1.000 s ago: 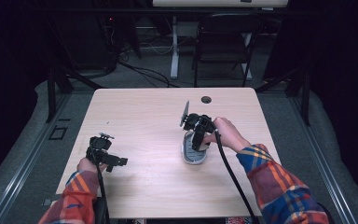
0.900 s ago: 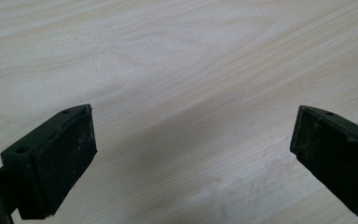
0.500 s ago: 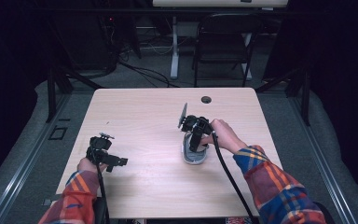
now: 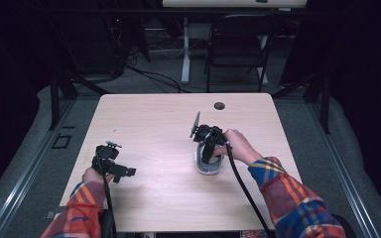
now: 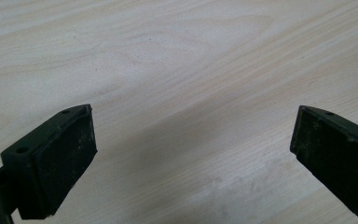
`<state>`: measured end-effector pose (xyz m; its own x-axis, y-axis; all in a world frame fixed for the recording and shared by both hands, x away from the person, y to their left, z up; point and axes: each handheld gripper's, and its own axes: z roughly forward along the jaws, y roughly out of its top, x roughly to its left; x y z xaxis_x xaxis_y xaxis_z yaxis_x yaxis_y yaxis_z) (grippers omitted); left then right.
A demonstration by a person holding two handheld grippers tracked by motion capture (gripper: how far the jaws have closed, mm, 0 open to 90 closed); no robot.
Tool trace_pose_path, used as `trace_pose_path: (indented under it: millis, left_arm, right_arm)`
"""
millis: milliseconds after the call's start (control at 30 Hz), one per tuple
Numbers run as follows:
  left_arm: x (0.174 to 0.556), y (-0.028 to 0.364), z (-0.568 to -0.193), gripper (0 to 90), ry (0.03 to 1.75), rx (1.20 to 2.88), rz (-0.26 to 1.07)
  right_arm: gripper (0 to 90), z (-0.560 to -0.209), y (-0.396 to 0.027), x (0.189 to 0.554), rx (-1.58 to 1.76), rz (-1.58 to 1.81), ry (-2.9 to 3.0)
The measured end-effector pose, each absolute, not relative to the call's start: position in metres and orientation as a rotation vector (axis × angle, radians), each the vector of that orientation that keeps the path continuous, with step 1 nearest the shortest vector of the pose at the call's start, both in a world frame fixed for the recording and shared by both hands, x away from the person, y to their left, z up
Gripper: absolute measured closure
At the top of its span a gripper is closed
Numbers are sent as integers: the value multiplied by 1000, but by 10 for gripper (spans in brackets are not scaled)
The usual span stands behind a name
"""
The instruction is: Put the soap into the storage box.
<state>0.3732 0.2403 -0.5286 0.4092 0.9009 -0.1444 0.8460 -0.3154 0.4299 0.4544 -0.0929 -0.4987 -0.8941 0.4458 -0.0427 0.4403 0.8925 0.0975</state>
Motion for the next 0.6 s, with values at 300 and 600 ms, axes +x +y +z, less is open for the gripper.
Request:
trace_pose_path:
  millis: [300, 600]
  left_arm:
    - [373, 240, -528, 2, 1488, 2237, 164]
    - [373, 240, -529, 2, 1487, 2240, 164]
  right_arm:
    - [239, -495, -98, 453, 720, 166, 2995]
    - [242, -488, -111, 449, 742, 207, 2981]
